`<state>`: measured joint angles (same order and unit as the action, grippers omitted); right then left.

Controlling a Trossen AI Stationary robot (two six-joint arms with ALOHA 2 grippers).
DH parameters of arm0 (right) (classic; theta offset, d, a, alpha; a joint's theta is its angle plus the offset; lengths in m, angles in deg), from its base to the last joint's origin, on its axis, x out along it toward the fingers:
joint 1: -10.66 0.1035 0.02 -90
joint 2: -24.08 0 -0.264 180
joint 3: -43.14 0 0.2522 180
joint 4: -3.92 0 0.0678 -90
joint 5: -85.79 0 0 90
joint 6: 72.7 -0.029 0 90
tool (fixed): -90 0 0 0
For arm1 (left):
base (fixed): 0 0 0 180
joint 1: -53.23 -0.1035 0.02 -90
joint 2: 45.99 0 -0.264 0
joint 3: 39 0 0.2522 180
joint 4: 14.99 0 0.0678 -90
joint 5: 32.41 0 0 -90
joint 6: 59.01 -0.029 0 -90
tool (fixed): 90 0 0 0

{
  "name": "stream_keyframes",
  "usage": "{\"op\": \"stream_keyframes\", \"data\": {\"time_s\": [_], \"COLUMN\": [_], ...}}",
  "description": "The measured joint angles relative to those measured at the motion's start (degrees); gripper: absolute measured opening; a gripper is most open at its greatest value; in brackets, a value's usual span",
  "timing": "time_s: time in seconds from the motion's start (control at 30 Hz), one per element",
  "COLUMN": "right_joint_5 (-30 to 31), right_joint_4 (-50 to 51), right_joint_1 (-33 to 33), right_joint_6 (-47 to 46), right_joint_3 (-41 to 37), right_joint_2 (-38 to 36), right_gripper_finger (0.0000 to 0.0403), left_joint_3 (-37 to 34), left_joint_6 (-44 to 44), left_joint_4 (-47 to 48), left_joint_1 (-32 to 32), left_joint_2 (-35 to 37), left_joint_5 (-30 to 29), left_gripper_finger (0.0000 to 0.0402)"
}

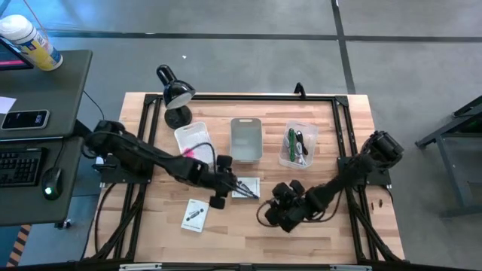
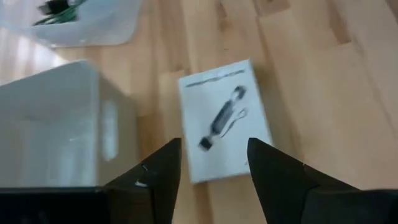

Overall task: Pick and place items into bin
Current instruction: Put the right white card reader box into the gray bin

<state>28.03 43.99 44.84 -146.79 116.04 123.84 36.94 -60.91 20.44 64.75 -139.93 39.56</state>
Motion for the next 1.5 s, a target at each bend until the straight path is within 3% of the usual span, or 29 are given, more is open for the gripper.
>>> {"op": "stream_keyframes", "data": {"time_s": [0.2, 0.53, 0.97, 1.5], "right_joint_5": [-10.9, -10.2, -14.9, -19.3], "right_joint_4": [-1.8, -6.9, -8.5, -7.3], "right_joint_1": [-4.1, -7.1, -11.7, -16.4], "right_joint_6": [-4.3, -7.0, -13.0, -13.1], "right_joint_3": [0.0, 0.0, 0.0, 0.0], "right_joint_2": [3.2, 3.4, 3.4, 3.3], "right_gripper_finger": [0.0139, 0.0139, 0.0139, 0.0139], "left_joint_3": [0.1, 0.0, -0.1, -0.1], "left_joint_6": [1.8, 1.9, 0.7, -0.6], "left_joint_4": [-2.5, -2.1, -0.5, 0.0], "left_joint_1": [0.6, 0.6, 0.7, 1.7], "left_joint_2": [-4.7, -5.4, -7.0, -8.8], "left_joint_5": [1.4, 1.8, 1.6, 1.1], "left_gripper_finger": [0.0158, 0.0156, 0.0156, 0.0156]}}
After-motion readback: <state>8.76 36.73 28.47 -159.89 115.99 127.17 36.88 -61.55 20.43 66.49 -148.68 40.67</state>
